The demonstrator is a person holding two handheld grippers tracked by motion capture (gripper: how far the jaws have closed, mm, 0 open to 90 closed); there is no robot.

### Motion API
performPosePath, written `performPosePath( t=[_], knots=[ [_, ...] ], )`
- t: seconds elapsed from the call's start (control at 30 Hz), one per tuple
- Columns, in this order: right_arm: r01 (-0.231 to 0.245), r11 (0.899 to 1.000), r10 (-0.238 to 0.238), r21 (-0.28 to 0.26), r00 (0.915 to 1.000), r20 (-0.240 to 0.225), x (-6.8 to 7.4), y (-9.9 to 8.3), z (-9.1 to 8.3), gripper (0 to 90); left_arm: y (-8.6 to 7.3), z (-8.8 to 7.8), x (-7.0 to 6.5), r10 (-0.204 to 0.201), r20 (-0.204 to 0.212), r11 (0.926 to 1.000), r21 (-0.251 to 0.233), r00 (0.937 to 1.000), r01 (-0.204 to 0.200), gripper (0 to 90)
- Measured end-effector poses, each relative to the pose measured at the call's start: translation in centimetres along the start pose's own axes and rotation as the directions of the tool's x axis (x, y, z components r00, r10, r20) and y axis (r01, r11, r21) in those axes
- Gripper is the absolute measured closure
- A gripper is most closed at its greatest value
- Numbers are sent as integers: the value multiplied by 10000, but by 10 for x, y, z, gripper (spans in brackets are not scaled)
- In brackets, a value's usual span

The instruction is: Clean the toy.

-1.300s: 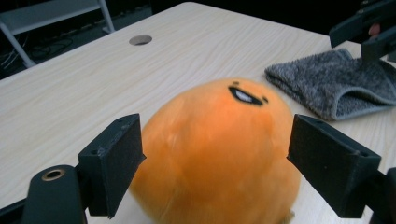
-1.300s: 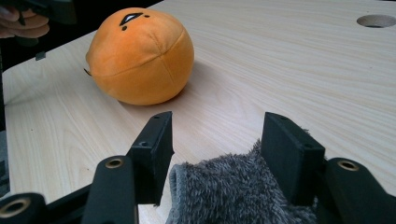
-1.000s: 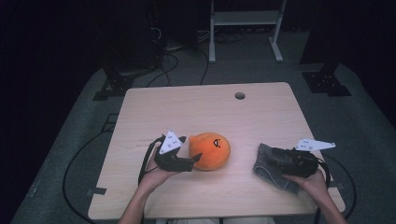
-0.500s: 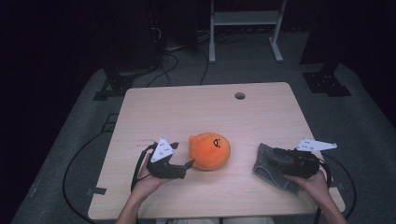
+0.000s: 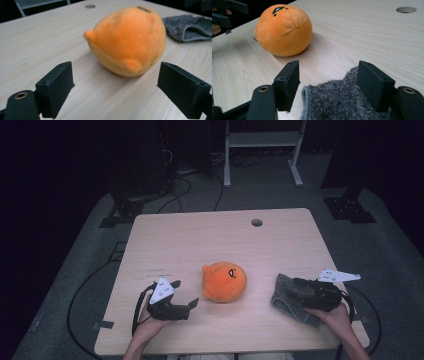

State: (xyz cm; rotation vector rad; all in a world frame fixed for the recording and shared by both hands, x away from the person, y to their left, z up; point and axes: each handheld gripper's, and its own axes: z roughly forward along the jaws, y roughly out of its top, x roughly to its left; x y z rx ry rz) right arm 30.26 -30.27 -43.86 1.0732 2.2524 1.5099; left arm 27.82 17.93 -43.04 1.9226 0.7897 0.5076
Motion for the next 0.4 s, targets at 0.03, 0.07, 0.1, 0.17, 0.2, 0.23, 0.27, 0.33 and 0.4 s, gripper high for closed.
performPosePath(
  t=[0.03,0.07,0.1,0.17,0.2,0.23,0.27,0.33,0.4],
  knots=[
    [-3,10000,3,27,10000,42,1,0,-1,317,-3,0,0,-27,-14,10000,54,10000,27,117],
    [-48,10000,48,-67,10000,83,1,-1,-2,319,-7,0,1,6,-138,9999,142,9999,-4,117],
    [-134,9997,138,-212,9997,220,2,-2,-3,328,-10,0,3,-9,-230,9998,212,9997,14,116],
    [-537,9977,546,-421,9983,210,1,-5,-4,330,-17,1,8,-160,-160,9989,445,9997,167,115],
    [-689,9962,697,-531,9975,126,0,-7,-4,330,-19,1,11,-227,-202,9986,481,9995,236,115],
    [-737,9957,745,-558,9971,137,0,-8,-4,330,-21,1,13,-308,-241,9982,515,9992,320,115],
    [-720,9961,729,-508,9972,153,0,-8,-3,330,-24,1,15,-379,-338,9975,591,9987,398,115],
    [-689,9968,695,-406,9975,143,-1,-9,-1,328,-25,1,17,-461,-484,9970,593,9978,490,115],
    [-649,9977,652,-209,9978,127,-2,-9,0,323,-27,0,21,-646,-453,9949,743,9969,679,147]
  ],
)
